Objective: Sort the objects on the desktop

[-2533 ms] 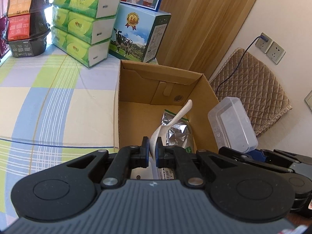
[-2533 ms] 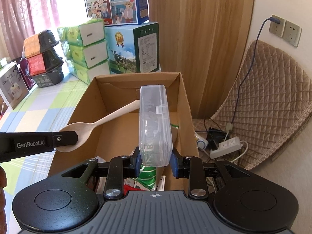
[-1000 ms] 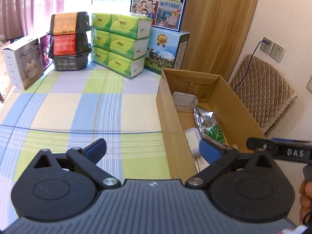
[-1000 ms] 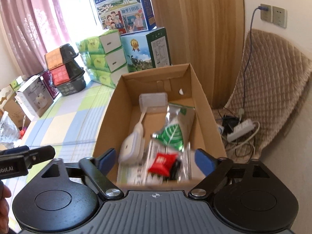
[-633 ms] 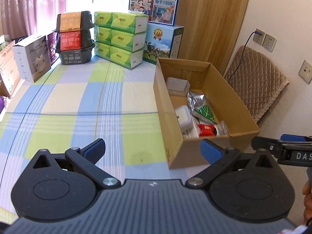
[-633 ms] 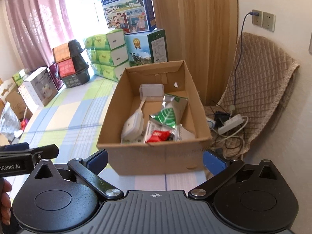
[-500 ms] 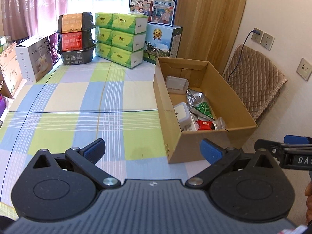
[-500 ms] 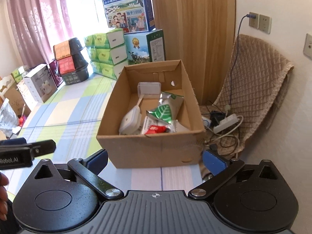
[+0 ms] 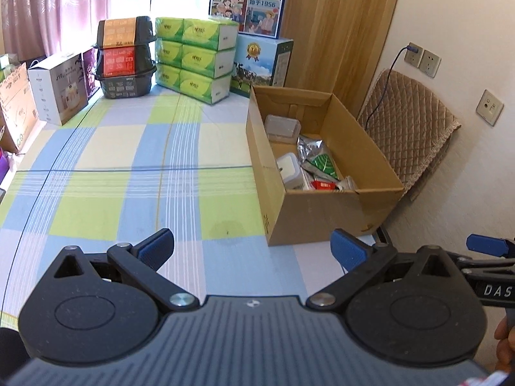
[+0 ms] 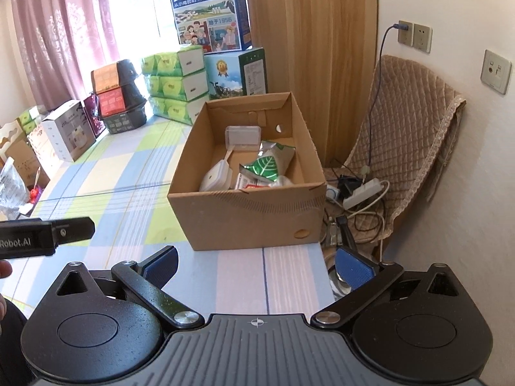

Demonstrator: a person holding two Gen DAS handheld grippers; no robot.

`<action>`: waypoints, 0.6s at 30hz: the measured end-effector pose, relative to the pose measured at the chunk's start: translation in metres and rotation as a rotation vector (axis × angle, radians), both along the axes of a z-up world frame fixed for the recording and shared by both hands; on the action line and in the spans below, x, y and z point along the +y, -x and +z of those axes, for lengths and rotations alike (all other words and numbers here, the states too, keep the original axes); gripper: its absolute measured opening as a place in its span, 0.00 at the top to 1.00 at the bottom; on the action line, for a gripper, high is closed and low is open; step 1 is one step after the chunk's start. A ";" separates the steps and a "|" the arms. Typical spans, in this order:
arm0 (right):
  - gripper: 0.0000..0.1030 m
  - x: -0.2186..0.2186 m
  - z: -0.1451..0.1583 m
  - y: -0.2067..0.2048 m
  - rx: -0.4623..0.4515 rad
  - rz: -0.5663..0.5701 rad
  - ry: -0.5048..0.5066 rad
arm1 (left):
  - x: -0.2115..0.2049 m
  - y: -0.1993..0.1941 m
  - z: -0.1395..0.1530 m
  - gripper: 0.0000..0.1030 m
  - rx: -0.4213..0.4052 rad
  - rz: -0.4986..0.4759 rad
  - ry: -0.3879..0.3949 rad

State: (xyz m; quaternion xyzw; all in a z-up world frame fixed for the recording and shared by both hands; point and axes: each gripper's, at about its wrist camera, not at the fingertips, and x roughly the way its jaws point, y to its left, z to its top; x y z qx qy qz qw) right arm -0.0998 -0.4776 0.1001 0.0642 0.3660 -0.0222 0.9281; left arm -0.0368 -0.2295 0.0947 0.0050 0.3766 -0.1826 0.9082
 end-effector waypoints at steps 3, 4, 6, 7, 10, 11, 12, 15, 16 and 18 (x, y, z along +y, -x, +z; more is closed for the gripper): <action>0.02 0.000 0.000 0.001 0.000 -0.003 -0.005 | 0.000 0.004 -0.004 0.01 0.003 0.013 -0.023; 0.02 0.000 0.000 0.001 0.000 -0.003 -0.004 | 0.001 0.005 -0.005 0.01 0.008 0.012 -0.026; 0.02 0.003 0.000 0.001 -0.001 0.000 0.002 | 0.002 0.006 -0.007 0.01 0.016 0.012 -0.024; 0.02 0.003 0.000 0.001 0.001 -0.001 0.004 | 0.002 0.007 -0.007 0.01 0.018 0.012 -0.023; 0.02 0.004 0.001 0.001 -0.002 -0.003 0.004 | 0.002 0.008 -0.008 0.01 0.011 0.010 -0.033; 0.02 0.004 0.001 0.000 -0.002 -0.001 0.007 | 0.002 0.009 -0.008 0.01 0.011 0.008 -0.033; 0.02 0.004 0.002 0.000 -0.004 0.001 0.010 | 0.002 0.009 -0.008 0.01 0.011 0.007 -0.030; 0.02 0.006 0.003 0.000 -0.009 0.002 0.016 | 0.001 0.010 -0.007 0.01 0.009 0.006 -0.027; 0.02 0.006 0.004 0.001 -0.010 0.002 0.017 | 0.000 0.010 -0.006 0.01 0.006 0.007 -0.028; 0.02 0.006 0.005 0.001 -0.015 0.004 0.016 | 0.000 0.011 -0.006 0.01 0.001 0.008 -0.034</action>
